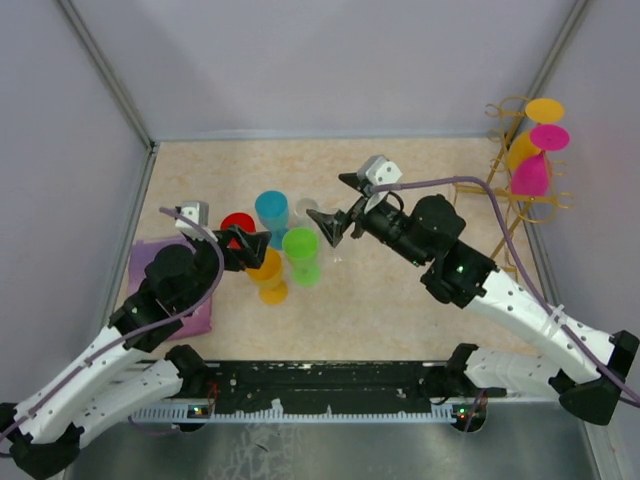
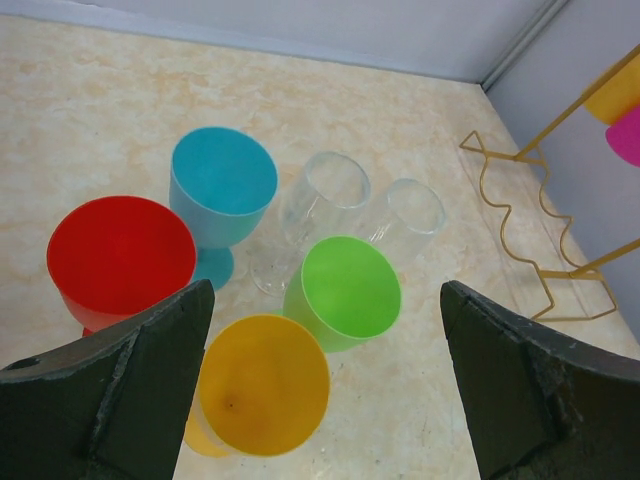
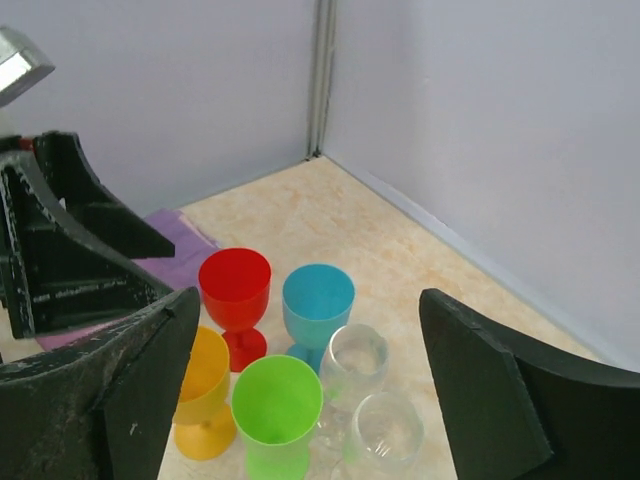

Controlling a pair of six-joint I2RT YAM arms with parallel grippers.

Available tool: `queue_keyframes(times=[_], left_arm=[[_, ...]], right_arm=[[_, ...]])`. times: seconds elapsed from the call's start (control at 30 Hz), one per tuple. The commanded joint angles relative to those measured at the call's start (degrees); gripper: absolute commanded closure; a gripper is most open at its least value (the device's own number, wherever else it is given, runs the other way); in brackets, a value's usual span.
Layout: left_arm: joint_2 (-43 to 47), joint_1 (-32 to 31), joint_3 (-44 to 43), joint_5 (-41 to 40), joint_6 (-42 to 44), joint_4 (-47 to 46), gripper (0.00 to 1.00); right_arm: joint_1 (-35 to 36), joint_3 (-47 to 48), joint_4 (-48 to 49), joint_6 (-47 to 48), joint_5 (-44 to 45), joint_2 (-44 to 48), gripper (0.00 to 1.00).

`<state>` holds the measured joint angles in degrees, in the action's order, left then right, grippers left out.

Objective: Take the wine glass off the wine glass rack
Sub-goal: Pick up the wine glass from the wine rack.

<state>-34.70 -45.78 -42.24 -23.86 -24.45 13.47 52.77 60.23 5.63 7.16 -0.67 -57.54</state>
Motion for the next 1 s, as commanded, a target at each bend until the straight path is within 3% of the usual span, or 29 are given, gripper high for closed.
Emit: queue_keyframes(times=[0.0,0.07,0.27,0.47,0.6,0.8,0.97], left_arm=[[-3.0,0.4,-4.8,2.6,2.2,1.8,0.0],[-4.5,2.0,-7.3,4.2,1.8,4.7,0.0],[-6.6,12.1,-11.6,18.0,1.6,7.0,0.0],[-9.0,21.5,-15.0,30.4,1.0,6.6,0.0],[-10.0,22.2,-18.3,24.8,-4.9,11.5,0.01],[-4.6,22.2,-12.9,23.9,-4.8,8.0,0.01],[-2.6,22.1,-10.3,23.8,-5.7,8.5,0.01]], right_arm=[[0.5,8.9,-5.4,-5.0,7.4,-1.2,0.06],[0.5,11.8,-8.2,-5.3,7.6,-1.3,0.01],[0.4,18.1,-13.8,-5.4,4.0,-1.3,0.01],[0.4,23.8,-20.3,-3.2,5.8,-2.2,0.01],[0.3,28.2,-23.7,-1.9,11.3,-3.1,0.01],[0.2,31.7,-24.5,4.1,17.1,-3.9,0.01],[-0.9,38.3,-29.6,9.1,27.7,-10.3,0.01]])
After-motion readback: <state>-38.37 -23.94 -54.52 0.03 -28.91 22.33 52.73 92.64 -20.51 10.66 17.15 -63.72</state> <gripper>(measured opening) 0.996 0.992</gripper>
